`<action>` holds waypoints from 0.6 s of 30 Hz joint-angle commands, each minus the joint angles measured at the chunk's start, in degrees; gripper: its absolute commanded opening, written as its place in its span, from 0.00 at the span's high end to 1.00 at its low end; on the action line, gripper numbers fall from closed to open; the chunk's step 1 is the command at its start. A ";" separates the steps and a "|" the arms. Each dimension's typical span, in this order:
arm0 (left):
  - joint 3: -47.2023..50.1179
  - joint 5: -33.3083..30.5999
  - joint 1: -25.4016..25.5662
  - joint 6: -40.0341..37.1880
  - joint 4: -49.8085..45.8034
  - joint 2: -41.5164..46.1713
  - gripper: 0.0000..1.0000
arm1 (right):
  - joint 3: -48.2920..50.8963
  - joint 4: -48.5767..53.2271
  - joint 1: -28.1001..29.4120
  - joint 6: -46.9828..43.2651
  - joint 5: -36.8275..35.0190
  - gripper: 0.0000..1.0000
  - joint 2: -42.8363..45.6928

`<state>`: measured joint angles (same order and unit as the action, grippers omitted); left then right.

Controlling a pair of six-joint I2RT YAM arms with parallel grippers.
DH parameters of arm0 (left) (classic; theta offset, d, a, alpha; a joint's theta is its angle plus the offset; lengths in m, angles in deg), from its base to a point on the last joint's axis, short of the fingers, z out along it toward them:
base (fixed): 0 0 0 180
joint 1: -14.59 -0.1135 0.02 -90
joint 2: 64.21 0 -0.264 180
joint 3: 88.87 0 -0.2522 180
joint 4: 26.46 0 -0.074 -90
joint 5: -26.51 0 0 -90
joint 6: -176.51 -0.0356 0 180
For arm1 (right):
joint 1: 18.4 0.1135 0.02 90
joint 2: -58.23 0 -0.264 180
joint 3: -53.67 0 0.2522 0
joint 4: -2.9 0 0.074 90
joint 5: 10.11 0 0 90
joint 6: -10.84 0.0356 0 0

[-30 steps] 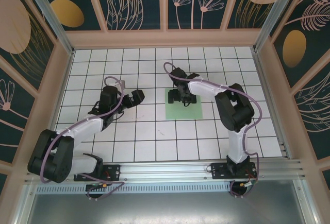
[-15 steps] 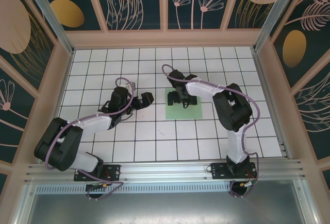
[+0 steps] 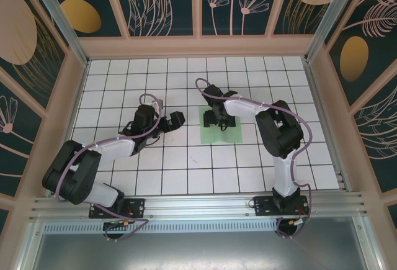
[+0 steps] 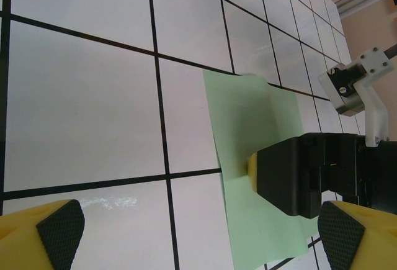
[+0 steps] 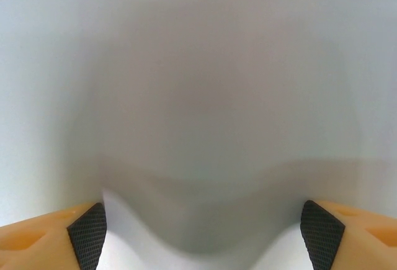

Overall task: Fold a paper plane with a square sheet of paper (pick it up from the middle)
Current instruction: Fold the square sheet of paper in half at the center of the table.

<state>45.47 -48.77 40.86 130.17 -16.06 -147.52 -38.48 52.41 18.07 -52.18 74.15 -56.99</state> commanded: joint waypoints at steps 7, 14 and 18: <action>-1.68 0.13 0.02 0.48 1.04 -0.70 0.02 | 1.27 -1.55 -0.94 -0.97 4.59 0.34 2.06; -1.85 0.14 0.02 0.94 1.33 -0.47 0.02 | 2.86 -4.37 -1.69 -0.89 11.23 0.42 6.51; -1.70 -0.01 0.02 1.77 2.02 -0.29 0.02 | 5.09 -7.73 -2.55 0.51 16.11 0.47 9.58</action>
<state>44.95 -48.77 40.86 130.80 -15.99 -147.63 -34.92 47.95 16.39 -53.03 84.73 -51.29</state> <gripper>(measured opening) 0.985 0.529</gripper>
